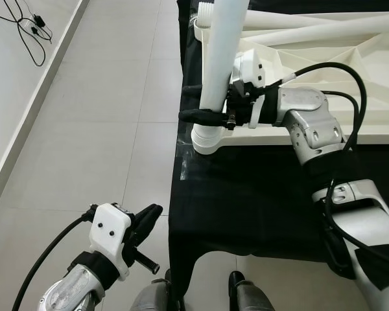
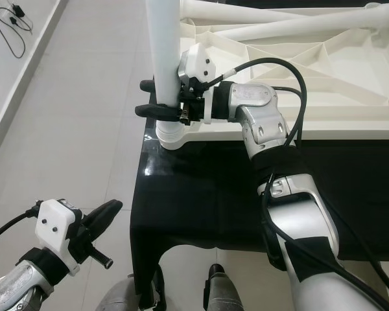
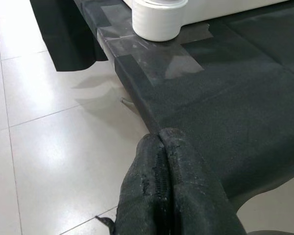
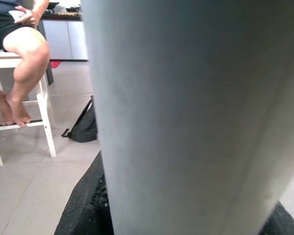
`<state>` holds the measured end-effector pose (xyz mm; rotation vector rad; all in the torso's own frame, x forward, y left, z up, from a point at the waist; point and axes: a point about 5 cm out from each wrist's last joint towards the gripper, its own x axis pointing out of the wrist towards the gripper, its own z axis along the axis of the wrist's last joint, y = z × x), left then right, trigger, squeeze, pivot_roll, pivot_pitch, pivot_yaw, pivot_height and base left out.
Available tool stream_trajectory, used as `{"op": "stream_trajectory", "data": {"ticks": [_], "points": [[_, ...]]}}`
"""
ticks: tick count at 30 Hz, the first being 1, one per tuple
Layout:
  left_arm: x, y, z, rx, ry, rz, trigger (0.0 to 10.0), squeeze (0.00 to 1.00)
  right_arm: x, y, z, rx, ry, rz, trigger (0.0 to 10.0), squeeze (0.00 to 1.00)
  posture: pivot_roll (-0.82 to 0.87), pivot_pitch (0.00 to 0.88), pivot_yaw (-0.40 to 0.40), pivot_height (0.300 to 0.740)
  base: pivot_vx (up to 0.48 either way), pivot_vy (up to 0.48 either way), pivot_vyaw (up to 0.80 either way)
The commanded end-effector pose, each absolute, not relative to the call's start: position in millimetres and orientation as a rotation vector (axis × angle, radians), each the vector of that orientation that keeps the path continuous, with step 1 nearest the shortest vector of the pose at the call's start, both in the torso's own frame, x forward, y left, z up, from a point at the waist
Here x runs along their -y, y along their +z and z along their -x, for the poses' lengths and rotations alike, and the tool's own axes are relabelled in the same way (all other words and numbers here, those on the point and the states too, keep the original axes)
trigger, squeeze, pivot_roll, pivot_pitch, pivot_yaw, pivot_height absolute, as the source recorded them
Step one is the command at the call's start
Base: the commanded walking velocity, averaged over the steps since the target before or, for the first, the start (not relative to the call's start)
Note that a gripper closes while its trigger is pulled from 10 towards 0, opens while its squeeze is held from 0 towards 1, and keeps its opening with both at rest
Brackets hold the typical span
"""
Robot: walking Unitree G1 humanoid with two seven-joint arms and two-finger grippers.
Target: Building children table
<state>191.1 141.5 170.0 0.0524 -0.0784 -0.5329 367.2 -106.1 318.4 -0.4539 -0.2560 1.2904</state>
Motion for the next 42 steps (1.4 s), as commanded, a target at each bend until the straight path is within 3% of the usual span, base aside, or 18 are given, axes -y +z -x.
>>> {"op": "stream_trajectory", "data": {"ticks": [1,8,27,29,42], "points": [[-142.2,166.1,-187.8,0.052,-0.532,-0.050,10.0,0.00,111.9,279.8,-374.4,0.023,1.247,0.558,10.0,0.00,0.06,0.407,0.069,0.740,0.000,0.000,0.00],[-141.9,165.8,-189.0,0.055,-0.531,-0.046,10.0,0.00,120.8,279.7,-379.5,-0.035,0.939,0.426,10.0,0.00,0.04,0.405,0.064,0.740,0.000,0.000,0.00],[-142.5,165.2,-190.6,0.055,-0.528,-0.045,10.0,0.00,139.3,268.4,-363.5,0.045,0.605,0.302,10.0,0.00,0.03,0.401,0.065,0.740,0.000,0.000,0.00],[-142.9,164.9,-190.4,0.055,-0.526,-0.045,10.0,0.00,139.4,252.4,-349.0,0.027,0.476,0.238,10.0,0.00,0.03,0.400,0.058,0.740,0.000,0.000,0.00],[-144.0,163.5,-191.4,0.051,-0.528,-0.041,10.0,0.00,132.0,227.7,-319.1,-0.016,0.278,0.150,10.0,0.00,0.02,0.390,0.061,0.740,0.000,0.000,0.00]]}}
